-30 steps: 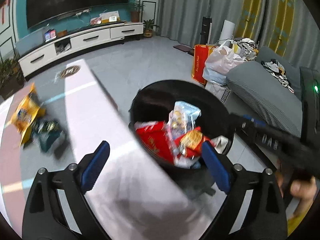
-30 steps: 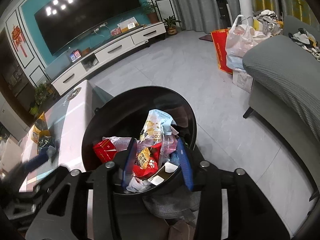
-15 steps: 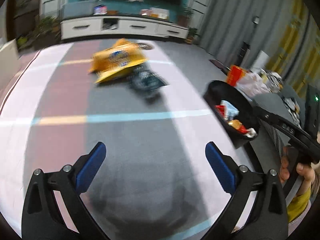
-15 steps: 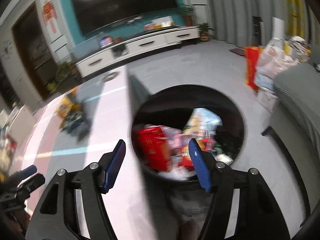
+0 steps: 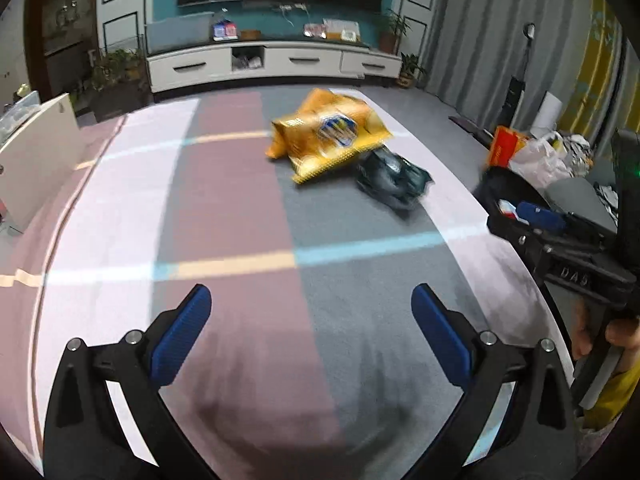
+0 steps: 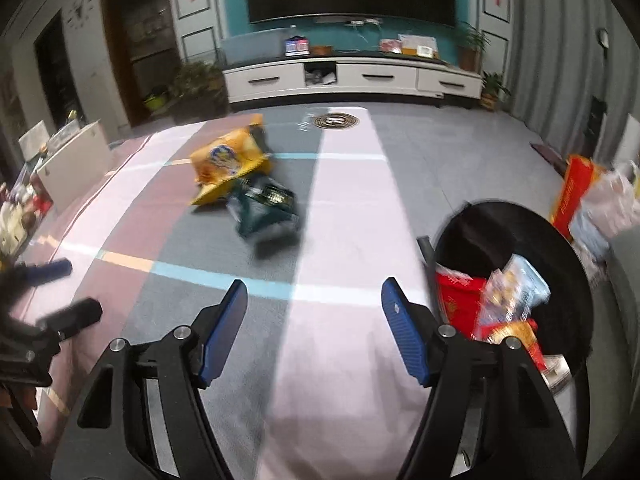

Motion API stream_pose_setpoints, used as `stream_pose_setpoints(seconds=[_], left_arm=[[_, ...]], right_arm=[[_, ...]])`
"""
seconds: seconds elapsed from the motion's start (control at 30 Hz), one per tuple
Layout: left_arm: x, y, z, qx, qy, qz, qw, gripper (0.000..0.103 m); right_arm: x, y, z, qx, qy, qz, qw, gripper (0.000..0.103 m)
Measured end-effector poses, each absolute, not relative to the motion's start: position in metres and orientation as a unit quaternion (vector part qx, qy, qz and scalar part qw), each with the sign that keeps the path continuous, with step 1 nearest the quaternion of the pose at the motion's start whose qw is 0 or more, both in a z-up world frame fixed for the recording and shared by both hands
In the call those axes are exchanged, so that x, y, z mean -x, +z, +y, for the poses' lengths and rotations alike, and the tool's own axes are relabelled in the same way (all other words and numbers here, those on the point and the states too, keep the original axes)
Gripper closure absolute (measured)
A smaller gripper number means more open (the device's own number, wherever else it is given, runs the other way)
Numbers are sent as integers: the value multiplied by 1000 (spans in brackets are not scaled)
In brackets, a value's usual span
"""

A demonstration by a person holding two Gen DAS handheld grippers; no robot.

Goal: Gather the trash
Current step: 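Move both tools to the table and grasp the dark green bag with the right tool, then grasp the yellow potato chip bag with the left tool while the right tool holds the green bag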

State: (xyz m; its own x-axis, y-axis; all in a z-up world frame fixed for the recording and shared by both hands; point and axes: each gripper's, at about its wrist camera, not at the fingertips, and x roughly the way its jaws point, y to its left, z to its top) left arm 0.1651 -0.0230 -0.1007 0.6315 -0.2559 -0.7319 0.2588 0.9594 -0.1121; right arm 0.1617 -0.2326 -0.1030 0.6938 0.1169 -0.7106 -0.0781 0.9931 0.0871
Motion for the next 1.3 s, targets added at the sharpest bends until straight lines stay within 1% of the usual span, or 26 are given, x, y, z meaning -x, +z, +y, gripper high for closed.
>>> stream_pose_setpoints(seconds=[0.07,0.17,0.37,0.5,0.57,0.63,0.67,0.7,0.77,0.8,1.0,1.2,1.3], left_arm=[[-168,-103,-8,38,-141,410,901,3],[-172,-110,10,70,-129,428,892,3],[-171,-110,34,85,-109,430,892,3],[-171,-110,44,95,-105,431,891,3],[-172,-111,48,96,-103,432,891,3],[-172,-112,50,102,-105,435,888,3],[-173,-112,51,103,-105,436,888,3],[-173,-112,51,107,-105,437,887,3],[-173,-112,53,113,-105,438,886,3],[-173,-112,53,114,-105,438,886,3],[-171,-111,49,110,-106,435,887,3],[-171,-106,38,113,-120,427,889,3],[-182,-100,22,118,-131,424,888,3]], right_arm=[[-172,-103,-223,-32,57,383,922,34],[-187,-104,-212,-56,64,378,922,34],[-220,-111,-200,-95,66,384,916,34],[-239,-116,-191,-88,58,395,913,36],[-243,-119,-188,-77,53,406,909,43],[-248,-125,-185,-64,45,420,904,59],[-251,-128,-184,-61,42,431,899,64],[-252,-130,-184,-62,44,435,897,73],[-253,-131,-183,-58,40,440,895,79],[-252,-129,-182,-57,41,440,895,88],[-233,-119,-186,-51,40,431,900,91],[-197,-98,-220,-117,53,406,905,91],[-183,-92,-233,-123,53,399,907,91]])
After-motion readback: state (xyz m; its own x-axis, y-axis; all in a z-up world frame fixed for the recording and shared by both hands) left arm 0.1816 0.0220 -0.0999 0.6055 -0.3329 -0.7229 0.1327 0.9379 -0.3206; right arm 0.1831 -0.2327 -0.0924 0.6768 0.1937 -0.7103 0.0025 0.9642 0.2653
